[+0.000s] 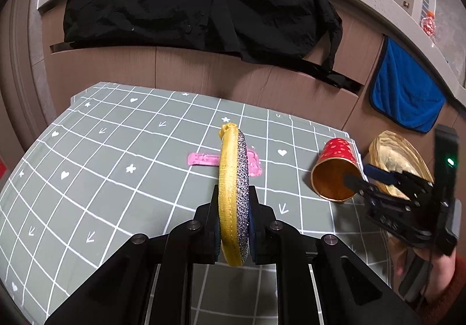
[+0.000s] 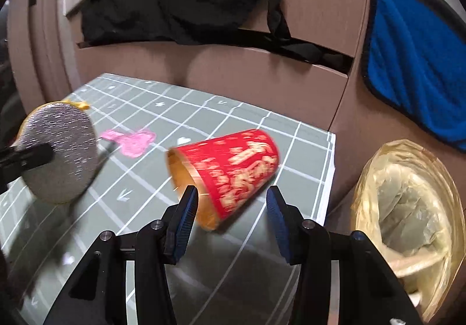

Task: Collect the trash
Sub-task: 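Lift the lid with the left gripper while the right gripper grasps the red paper cup, then carry the glittery lid and red cup over the yellow-lined bin with both grippers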

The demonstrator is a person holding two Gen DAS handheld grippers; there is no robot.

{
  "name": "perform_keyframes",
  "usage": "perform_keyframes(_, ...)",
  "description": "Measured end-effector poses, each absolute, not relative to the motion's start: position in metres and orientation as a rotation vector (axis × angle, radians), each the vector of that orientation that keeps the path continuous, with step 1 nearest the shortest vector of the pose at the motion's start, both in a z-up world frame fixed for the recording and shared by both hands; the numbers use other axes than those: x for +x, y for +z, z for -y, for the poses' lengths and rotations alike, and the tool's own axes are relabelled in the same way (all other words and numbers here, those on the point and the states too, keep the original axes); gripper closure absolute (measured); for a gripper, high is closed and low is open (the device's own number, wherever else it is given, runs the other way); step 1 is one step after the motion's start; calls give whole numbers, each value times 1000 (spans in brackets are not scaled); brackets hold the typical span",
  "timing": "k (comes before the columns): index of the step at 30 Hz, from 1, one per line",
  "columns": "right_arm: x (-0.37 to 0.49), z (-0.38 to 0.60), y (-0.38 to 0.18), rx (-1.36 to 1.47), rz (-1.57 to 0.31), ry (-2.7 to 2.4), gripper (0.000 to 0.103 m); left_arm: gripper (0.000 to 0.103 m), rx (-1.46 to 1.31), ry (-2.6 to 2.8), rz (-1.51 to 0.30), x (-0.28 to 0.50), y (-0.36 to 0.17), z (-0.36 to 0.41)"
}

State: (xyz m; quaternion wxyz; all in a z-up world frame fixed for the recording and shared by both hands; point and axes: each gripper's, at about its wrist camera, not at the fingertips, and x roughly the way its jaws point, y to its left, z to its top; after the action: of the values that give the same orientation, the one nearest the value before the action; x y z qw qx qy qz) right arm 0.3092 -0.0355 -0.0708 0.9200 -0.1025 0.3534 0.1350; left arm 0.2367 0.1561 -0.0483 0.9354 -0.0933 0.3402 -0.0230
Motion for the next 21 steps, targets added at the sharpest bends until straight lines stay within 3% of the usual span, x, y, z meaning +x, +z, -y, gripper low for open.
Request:
perform_keyframes(6,364,54,-85,-170,-777,238,60,88,-196,-46,-687,244,-49,-163)
perform_keyframes(8,375,63,-88,-108,-799,289,82,88,-180,-41,-686,248,-48,-162)
perform_keyframes(10,382,68,-89,-42,-825,358,92,88,-160,-41,-683,252,-45,-160)
perform_keyframes(21,346,77,-50,111,-708,521,95,88,-97,-56,-589,247,-9,-137)
